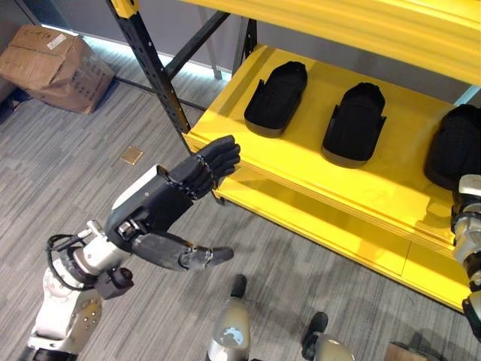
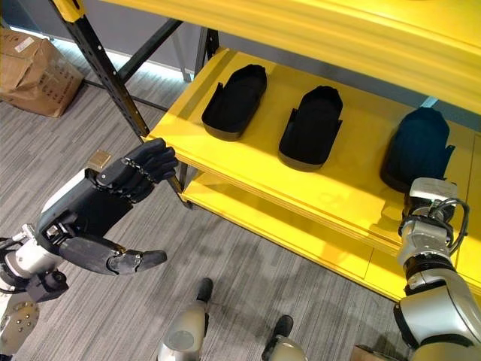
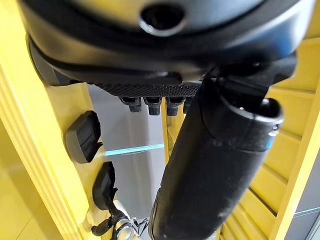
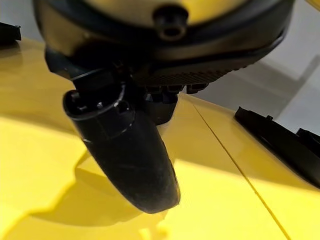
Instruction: Move parts from the plastic box to the shelf.
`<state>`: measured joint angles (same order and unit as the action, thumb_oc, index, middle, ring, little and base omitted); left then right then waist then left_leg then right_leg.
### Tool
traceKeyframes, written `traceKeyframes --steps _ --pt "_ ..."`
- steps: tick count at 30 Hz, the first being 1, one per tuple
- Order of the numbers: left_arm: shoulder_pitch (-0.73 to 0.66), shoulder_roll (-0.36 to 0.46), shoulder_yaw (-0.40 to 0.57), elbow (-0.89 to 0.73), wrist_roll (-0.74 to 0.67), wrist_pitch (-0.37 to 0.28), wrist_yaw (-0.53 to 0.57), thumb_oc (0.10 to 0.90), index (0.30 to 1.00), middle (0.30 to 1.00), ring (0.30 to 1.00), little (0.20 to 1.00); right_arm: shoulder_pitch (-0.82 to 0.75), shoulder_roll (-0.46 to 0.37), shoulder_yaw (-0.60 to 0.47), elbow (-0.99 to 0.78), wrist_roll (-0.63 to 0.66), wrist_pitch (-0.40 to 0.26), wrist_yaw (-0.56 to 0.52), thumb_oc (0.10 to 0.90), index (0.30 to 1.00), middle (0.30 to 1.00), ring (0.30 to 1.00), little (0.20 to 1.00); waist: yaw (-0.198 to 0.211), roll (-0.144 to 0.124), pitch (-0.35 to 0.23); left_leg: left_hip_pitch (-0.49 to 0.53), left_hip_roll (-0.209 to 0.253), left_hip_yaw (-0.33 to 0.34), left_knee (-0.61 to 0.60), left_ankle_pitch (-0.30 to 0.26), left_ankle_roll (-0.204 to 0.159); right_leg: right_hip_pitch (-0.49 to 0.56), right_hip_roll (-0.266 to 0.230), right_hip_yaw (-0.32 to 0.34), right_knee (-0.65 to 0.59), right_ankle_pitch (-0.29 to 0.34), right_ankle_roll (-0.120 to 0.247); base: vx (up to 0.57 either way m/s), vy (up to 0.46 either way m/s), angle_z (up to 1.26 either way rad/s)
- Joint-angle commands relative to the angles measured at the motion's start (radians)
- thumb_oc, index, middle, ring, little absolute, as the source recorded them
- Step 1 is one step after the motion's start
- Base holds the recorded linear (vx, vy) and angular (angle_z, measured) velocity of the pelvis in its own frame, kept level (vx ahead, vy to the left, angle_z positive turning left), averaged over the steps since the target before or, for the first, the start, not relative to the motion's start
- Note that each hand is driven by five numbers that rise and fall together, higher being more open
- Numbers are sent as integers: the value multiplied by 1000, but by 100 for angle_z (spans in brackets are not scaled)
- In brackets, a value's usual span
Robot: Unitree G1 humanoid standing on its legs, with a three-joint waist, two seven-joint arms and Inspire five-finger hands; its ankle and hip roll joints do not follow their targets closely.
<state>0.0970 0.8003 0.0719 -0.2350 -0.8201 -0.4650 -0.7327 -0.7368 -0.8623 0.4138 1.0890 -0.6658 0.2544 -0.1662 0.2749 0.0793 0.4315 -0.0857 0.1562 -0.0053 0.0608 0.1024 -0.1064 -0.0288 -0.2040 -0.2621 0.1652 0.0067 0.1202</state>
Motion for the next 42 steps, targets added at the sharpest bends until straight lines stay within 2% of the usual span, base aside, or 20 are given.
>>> traceKeyframes --steps 1,8,18,23,33,42 --pt "-28 -32 21 -64 -86 -95 -8 900 1000 1000 1000 1000 -43 -46 56 -59 -26 27 -16 900 1000 1000 1000 1000 -1 -29 -37 -41 -15 -62 -14 -13 25 -21 64 -19 108 -137 -65 0 0 0" --pt "-10 -42 42 -76 -83 -90 -5 900 1000 1000 1000 1000 2 -42 41 -166 -19 42 19 900 1000 1000 1000 1000 -13 -35 -40 -36 -11 -56 -15 -13 24 -20 65 -11 105 -135 -65 0 0 0" --pt "11 -63 63 -84 -63 -90 3 900 1000 1000 1000 1000 94 -14 -33 -299 -44 84 66 900 1000 1000 1000 1000 -34 -41 -41 -29 -7 -44 -15 -17 24 -20 69 2 105 -136 -64 0 0 0" --pt "13 -63 66 -84 -72 -93 -5 900 1000 1000 1000 1000 108 -2 -41 -283 -33 74 68 900 1000 1000 1000 1000 -32 -40 -42 -29 -6 -45 -15 -18 25 -19 71 2 105 -137 -65 0 0 0" --pt "-6 -61 61 -77 -69 -72 -11 900 1000 1000 1000 1000 75 25 -26 -199 73 37 150 900 1000 1000 1000 1000 -21 -40 -44 -28 -6 -53 -12 -16 23 -13 72 -4 109 -139 -69 0 0 0" --pt "6 -70 70 -94 -58 -66 -2 900 1000 1000 1000 1000 111 40 -43 -265 88 49 178 900 1000 1000 1000 1000 -26 -45 -43 -25 -6 -53 -13 -16 25 -12 74 -1 113 -140 -70 0 0 0"
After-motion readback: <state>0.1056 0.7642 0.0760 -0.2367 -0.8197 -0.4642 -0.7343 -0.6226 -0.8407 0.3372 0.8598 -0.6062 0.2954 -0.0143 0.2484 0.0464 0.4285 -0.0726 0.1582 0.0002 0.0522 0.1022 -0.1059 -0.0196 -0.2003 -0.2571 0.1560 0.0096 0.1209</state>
